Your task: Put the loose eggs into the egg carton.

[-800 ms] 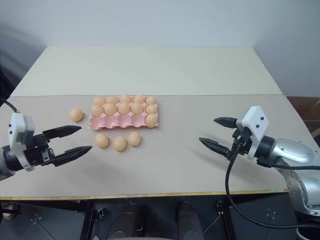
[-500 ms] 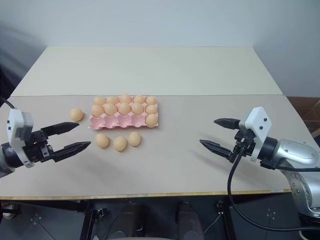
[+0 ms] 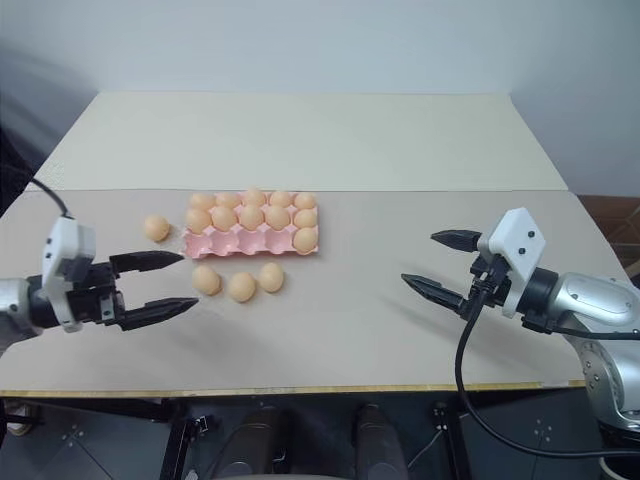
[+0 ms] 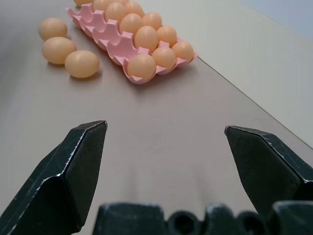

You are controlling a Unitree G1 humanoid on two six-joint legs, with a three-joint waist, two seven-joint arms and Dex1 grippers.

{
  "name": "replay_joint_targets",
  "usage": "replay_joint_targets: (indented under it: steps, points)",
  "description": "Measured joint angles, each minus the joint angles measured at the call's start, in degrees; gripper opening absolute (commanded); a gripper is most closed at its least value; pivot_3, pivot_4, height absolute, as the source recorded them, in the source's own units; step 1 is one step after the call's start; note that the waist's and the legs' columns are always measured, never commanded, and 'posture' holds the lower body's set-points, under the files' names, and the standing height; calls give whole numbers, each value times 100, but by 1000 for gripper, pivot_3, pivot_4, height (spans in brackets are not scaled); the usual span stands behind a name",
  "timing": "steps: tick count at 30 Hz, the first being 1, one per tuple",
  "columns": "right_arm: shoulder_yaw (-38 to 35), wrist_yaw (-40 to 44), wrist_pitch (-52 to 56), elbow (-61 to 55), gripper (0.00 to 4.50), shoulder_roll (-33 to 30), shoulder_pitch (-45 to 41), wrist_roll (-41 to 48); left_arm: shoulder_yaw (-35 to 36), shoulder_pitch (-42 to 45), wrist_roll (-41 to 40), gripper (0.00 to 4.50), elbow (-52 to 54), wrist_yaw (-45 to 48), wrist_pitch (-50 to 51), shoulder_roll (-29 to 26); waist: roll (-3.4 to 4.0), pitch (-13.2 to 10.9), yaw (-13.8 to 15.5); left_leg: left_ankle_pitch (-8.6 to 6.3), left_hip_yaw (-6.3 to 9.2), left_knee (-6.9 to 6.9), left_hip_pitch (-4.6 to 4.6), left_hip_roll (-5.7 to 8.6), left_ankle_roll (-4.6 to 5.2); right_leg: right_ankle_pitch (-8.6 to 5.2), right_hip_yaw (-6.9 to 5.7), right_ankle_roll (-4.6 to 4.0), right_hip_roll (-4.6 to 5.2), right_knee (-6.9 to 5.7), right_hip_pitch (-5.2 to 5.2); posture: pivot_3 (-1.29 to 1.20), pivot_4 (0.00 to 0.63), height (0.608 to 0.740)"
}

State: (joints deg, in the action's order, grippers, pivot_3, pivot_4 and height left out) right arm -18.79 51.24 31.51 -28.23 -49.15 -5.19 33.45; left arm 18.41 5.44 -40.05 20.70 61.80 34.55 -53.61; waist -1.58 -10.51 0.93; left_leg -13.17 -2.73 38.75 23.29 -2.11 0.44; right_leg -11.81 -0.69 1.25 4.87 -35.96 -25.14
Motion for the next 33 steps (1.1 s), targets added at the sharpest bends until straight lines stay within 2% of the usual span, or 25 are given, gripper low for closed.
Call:
replay_joint_targets:
  steps: [5, 13, 19, 27, 28, 30, 33]
  points:
    - [-81, -111, 82, -404, 4500, 0, 207, 166, -1432, 1286, 821, 4480, -499, -71, -222, 340, -6, 3, 24, 0, 1, 2, 1, 4, 0, 16, 2, 26, -1, 3, 4, 0, 150, 740]
    - [-210, -52, 154, -826, 4500, -159, 511, 387, -2981, 2737, 2042, 4480, -1745, 377, -855, 896, -13, 4, -29, 1, 0, 4, 3, 6, 1, 19, 7, 30, -2, 5, 4, 0, 150, 740]
    - [-291, -81, 155, -1012, 4500, -207, 604, 551, -3525, 3240, 2693, 4480, -2431, 532, -1056, 1137, -14, 4, -29, 1, 4, 6, 6, 6, 2, 20, 6, 32, -4, 5, 3, 0, 150, 740]
    - [-408, -370, 155, -1157, 4500, -186, 786, 613, -3806, 3300, 3135, 4480, -2655, 775, -1063, 1258, -15, 4, -24, 0, 5, 13, 8, 6, 4, 21, 6, 34, -4, 3, 4, 0, 150, 740]
    - [-414, -402, 155, -1173, 4500, -185, 792, 613, -3840, 3320, 3207, 4092, -2675, 767, -1063, 1290, -15, 4, -23, 0, 6, 13, 8, 6, 4, 21, 6, 33, -4, 2, 4, 0, 150, 740]
    - [-420, -433, 155, -1181, 4500, -179, 806, 615, -3874, 3382, 3323, 3656, -2746, 731, -1060, 1368, -15, 4, -23, 0, 7, 15, 9, 6, 4, 21, 6, 34, -4, 1, 4, 0, 150, 740]
    - [-431, -537, 155, -1184, 4500, -129, 821, 615, -3878, 3480, 3442, 2636, -2837, 626, -1047, 1470, -15, 5, -23, 0, 8, 15, 10, 6, 4, 21, 6, 34, -4, 1, 4, 0, 150, 740]
